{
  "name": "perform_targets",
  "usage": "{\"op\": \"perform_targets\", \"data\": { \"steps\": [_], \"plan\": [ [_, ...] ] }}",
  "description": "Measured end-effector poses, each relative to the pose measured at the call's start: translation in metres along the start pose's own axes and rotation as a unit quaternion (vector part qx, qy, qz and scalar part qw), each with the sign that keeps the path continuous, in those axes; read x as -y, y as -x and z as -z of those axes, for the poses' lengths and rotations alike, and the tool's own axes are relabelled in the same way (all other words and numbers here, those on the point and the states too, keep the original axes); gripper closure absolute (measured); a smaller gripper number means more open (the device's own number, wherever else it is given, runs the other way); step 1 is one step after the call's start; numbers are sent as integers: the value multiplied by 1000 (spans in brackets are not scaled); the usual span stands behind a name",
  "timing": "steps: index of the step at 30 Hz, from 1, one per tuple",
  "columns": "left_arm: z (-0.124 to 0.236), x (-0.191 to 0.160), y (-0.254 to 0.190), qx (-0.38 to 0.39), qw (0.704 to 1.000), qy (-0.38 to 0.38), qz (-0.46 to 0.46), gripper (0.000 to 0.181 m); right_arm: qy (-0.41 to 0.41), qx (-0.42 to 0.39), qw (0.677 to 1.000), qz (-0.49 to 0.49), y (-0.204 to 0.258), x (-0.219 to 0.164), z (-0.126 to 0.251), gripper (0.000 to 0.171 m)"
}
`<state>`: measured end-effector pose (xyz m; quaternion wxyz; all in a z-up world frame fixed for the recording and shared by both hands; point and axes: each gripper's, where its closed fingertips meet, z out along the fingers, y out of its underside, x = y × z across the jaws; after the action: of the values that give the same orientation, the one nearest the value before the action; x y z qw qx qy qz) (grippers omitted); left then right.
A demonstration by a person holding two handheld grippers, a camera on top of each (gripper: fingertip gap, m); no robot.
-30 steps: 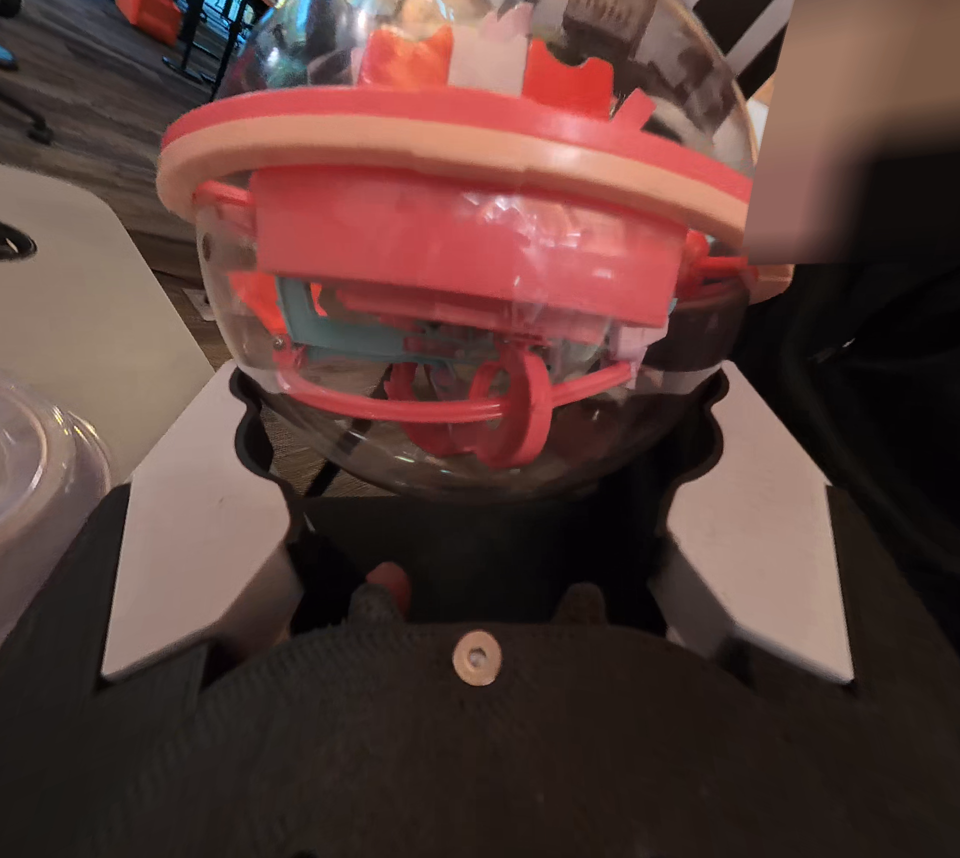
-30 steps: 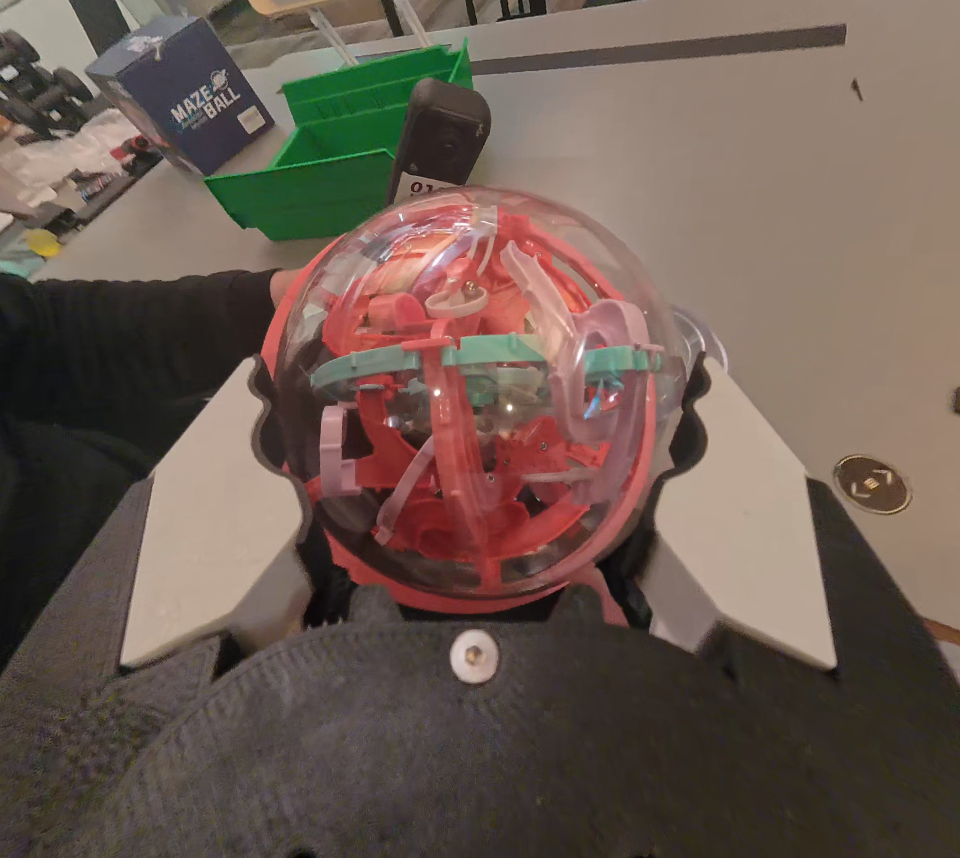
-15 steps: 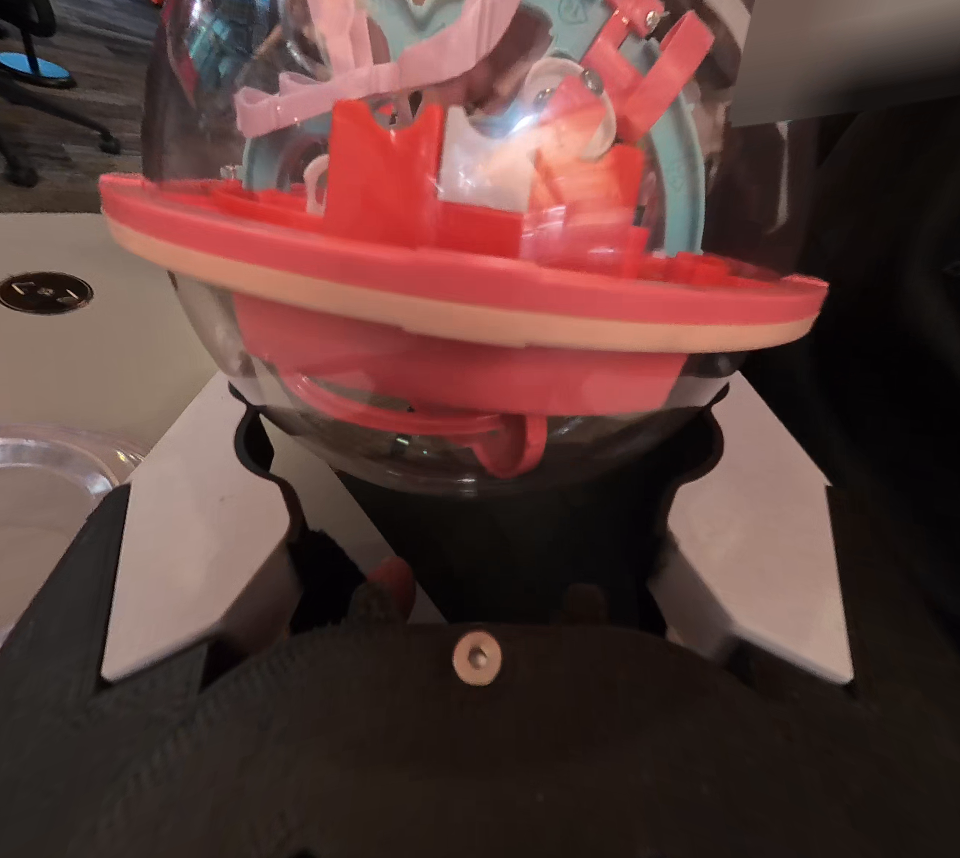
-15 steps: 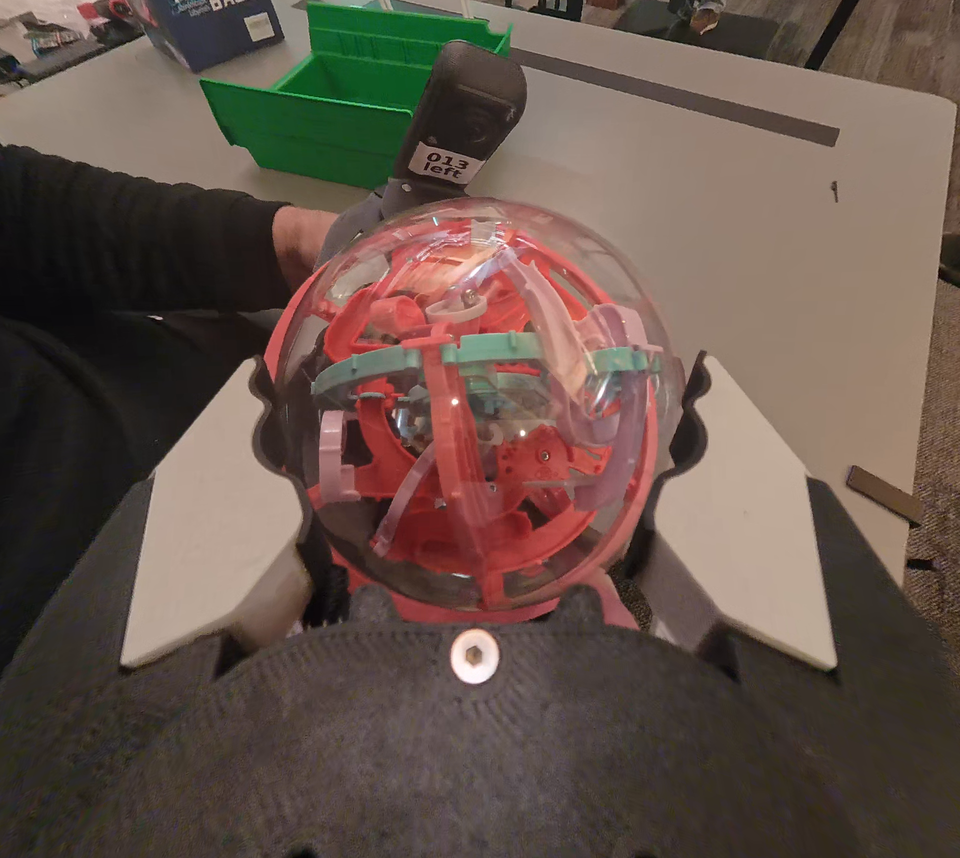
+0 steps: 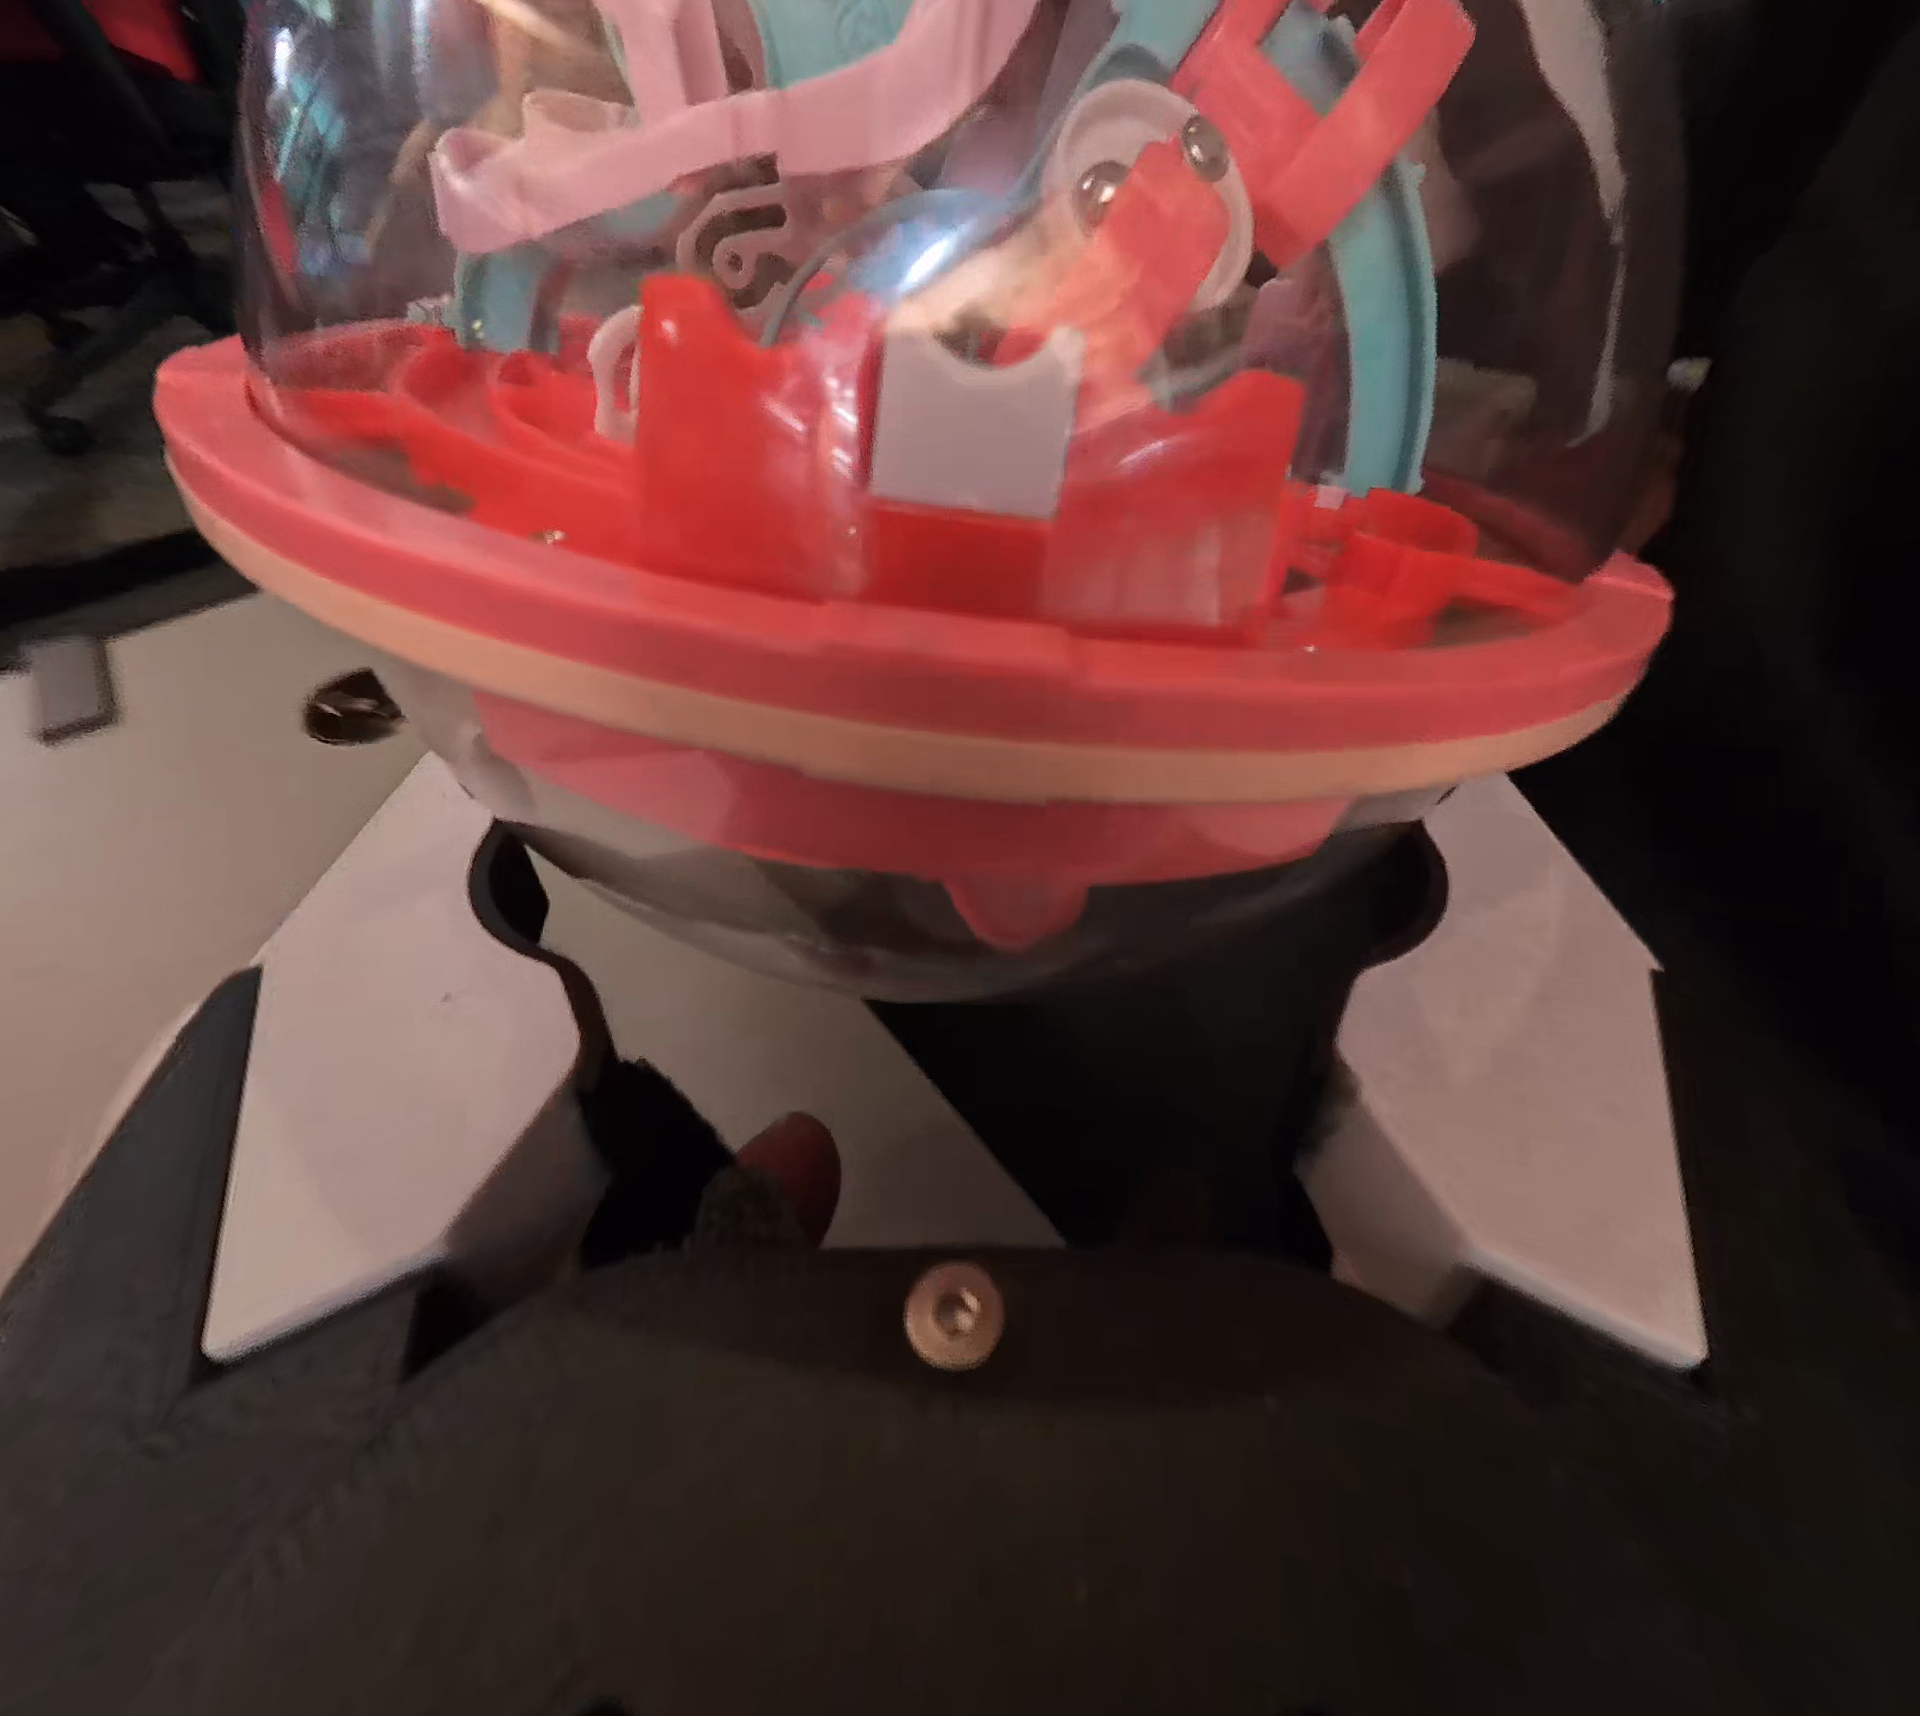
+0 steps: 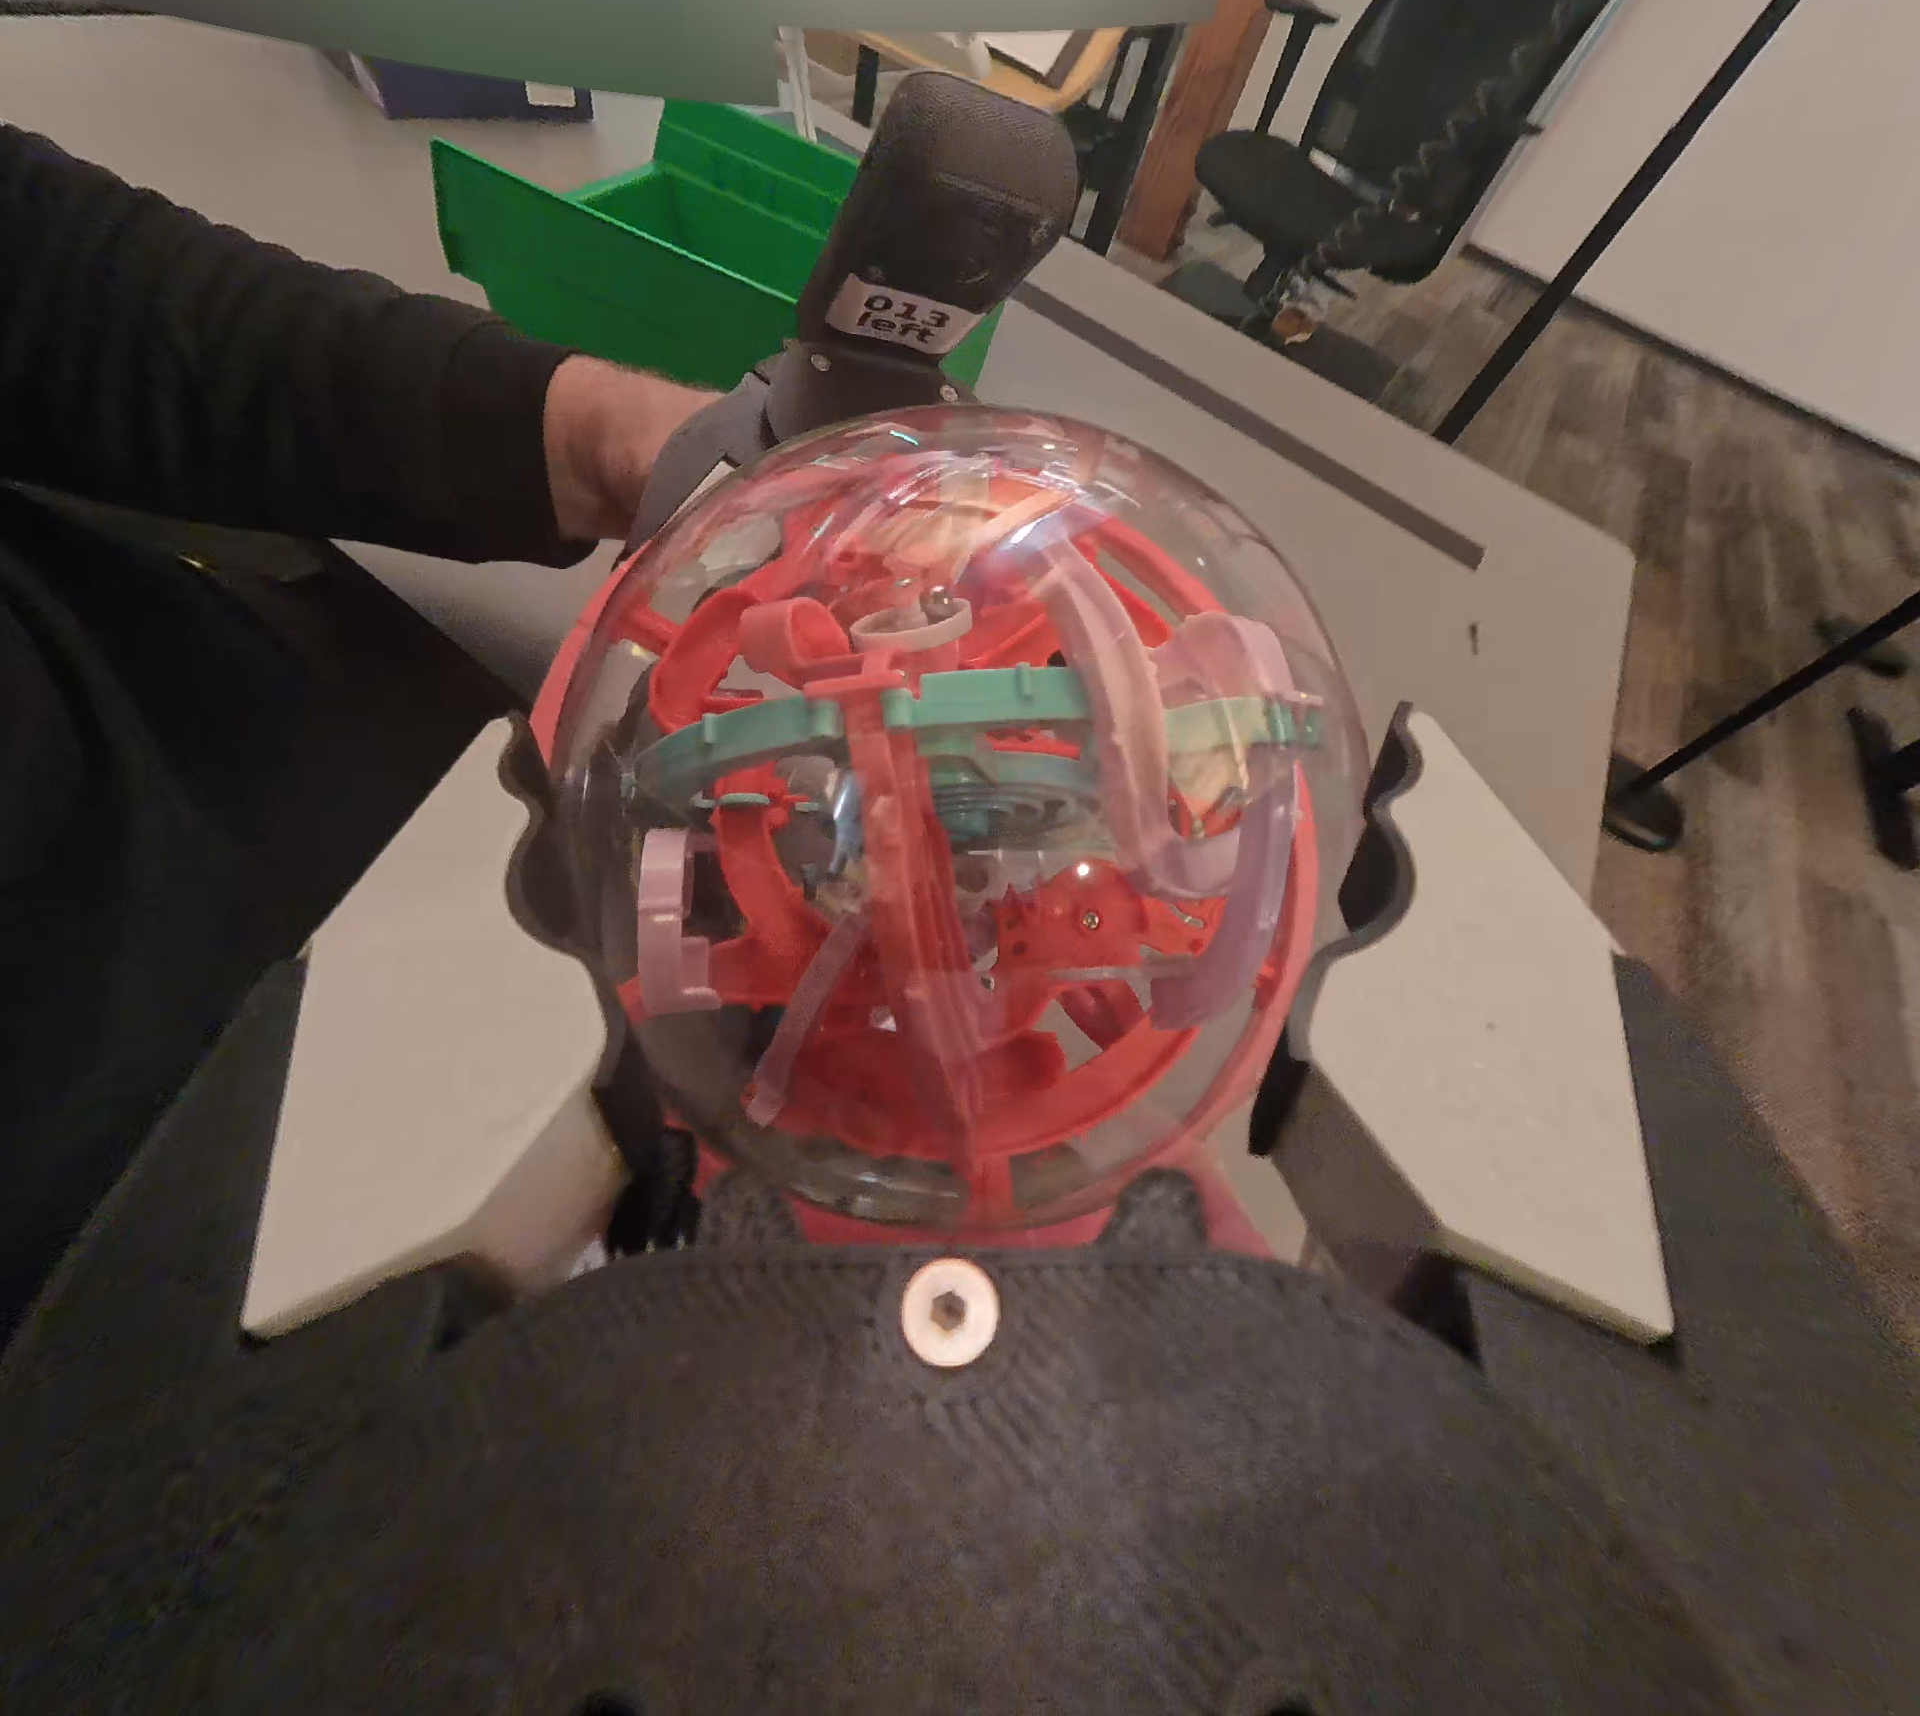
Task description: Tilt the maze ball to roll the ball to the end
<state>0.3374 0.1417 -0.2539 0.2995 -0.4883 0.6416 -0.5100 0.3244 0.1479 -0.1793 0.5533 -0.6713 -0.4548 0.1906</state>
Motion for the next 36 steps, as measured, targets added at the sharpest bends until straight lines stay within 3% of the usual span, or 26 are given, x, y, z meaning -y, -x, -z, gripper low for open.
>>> {"op": "perform_targets", "data": {
  "steps": [21, 36],
  "plan": [
    [1, 20, 10, 101, 981, 62, -151, 23, -17, -25, 983, 179, 8, 25, 17, 22],
    [-9, 33, 24, 130, 972, 62, -186, 23, 18, -23, 971, 237, 2, 33, 19, 22]
  ]
}}
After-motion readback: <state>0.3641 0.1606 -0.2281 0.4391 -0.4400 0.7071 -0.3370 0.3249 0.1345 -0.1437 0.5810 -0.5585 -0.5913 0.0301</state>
